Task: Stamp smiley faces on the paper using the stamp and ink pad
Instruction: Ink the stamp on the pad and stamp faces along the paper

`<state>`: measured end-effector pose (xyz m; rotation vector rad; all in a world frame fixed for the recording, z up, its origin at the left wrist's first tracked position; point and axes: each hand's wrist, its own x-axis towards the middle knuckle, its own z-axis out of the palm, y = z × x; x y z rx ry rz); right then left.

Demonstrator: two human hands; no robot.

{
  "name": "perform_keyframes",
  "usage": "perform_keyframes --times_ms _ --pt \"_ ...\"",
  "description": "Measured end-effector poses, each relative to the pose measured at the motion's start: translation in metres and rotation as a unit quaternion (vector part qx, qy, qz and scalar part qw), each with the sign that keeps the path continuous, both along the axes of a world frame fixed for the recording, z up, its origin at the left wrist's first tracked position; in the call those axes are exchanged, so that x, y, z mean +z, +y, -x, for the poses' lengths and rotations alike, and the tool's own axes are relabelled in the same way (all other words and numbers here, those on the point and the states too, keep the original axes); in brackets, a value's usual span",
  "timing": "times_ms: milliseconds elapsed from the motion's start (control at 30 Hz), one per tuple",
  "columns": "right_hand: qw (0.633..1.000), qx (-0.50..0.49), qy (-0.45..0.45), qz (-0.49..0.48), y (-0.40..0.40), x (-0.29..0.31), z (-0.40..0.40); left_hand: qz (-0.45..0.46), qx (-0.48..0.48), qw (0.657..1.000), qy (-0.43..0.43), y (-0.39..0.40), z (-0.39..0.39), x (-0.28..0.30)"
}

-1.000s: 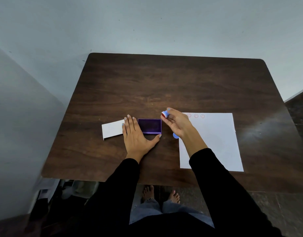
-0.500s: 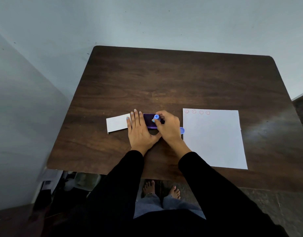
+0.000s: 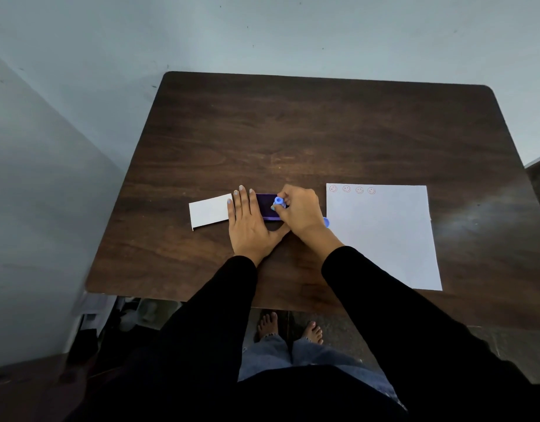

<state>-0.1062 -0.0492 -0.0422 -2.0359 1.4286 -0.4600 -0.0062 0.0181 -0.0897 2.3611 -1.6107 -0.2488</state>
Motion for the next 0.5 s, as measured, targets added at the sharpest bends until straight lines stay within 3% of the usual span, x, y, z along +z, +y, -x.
perform_keyframes --times_ms 100,233,500 --pt "0.999 0.002 0.033 -0.001 -0.0007 0.0023 -0.0049 -0.001 -0.001 1.000 -0.001 -0.0003 -0.0002 -0.0017" --pt "0.998 -0.053 0.010 -0.023 0.0026 0.0004 -0.0092 0.005 0.002 1.000 0.001 -0.0004 -0.0004 -0.0032" --pt "0.998 -0.055 -0.009 -0.030 0.0004 -0.0034 -0.0054 -0.001 -0.004 1.000 -0.009 -0.0013 -0.0012 -0.0053"
